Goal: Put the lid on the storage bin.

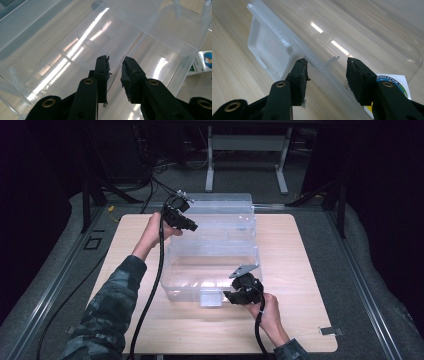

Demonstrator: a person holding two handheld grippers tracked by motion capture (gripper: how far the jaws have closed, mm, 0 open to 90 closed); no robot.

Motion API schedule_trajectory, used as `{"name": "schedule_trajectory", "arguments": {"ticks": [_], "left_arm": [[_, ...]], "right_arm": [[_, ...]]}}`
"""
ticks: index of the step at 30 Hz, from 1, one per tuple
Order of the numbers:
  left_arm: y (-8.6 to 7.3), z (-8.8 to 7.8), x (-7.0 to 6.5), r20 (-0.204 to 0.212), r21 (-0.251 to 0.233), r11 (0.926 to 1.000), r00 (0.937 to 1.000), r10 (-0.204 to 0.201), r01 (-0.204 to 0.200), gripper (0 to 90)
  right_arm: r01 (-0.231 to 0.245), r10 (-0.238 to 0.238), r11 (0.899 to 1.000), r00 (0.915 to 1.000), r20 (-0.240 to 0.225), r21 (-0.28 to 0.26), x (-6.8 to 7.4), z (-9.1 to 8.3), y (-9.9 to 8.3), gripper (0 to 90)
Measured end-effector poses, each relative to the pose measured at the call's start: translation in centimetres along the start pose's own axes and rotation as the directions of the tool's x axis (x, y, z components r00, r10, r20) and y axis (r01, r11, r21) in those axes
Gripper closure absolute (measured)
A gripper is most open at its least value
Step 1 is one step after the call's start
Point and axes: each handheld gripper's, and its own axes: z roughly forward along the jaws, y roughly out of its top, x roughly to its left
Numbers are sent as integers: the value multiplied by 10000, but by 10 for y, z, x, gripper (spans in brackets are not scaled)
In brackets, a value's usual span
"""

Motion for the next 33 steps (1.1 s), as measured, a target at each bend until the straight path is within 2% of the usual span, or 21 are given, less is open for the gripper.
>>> {"name": "schedule_trajectory", "arguments": {"ticks": [1,3,4,6,7,16,17,18,20,21,26,30,33], "left_arm": [[0,-1,-1,22,-1,10000,10000,-21,21,741],[-1,-3,-3,-8,-15,10000,10000,57,-57,742],[-2,-4,-5,-25,-44,10000,10000,73,-73,742],[-3,-6,-8,-116,-129,9998,9998,139,-141,743],[-5,-8,-9,-143,-159,9997,9997,186,-188,743],[-15,-22,-24,-152,-481,9974,9985,530,-537,751],[-16,-24,-26,-179,-503,9970,9982,577,-585,751],[-18,-25,-28,-172,-557,9965,9980,609,-618,753],[-21,-28,-31,-140,-654,9957,9978,647,-654,755],[-23,-30,-33,-178,-669,9950,9972,726,-737,755],[-33,-36,-41,-81,-1082,9917,9976,689,-694,756],[-39,-39,-48,-201,-1208,9893,9966,799,-818,757],[-42,-41,-55,-476,-1142,9881,9940,985,-1034,756]], "right_arm": [[-15,16,9998,10000,52,-177,1,1,-1,521],[-15,15,10000,10000,-44,-22,0,0,0,521],[-36,36,9998,10000,17,-172,0,1,0,520],[-21,21,10000,10000,-57,-22,0,0,0,520],[-45,45,9999,10000,-21,-164,0,2,0,519],[-41,40,9999,10000,-49,-128,0,2,0,515],[-4,3,10000,9998,191,29,1,1,0,514],[0,-1,10000,9998,192,36,1,1,0,513],[-23,21,9999,10000,-86,-132,1,2,0,513],[-9,8,9999,10000,-58,-117,1,2,0,512],[-4,4,10000,10000,8,-82,1,2,0,511],[10,-10,10000,10000,19,-78,1,2,0,511],[21,-21,10000,10000,39,-57,1,2,0,511]]}}
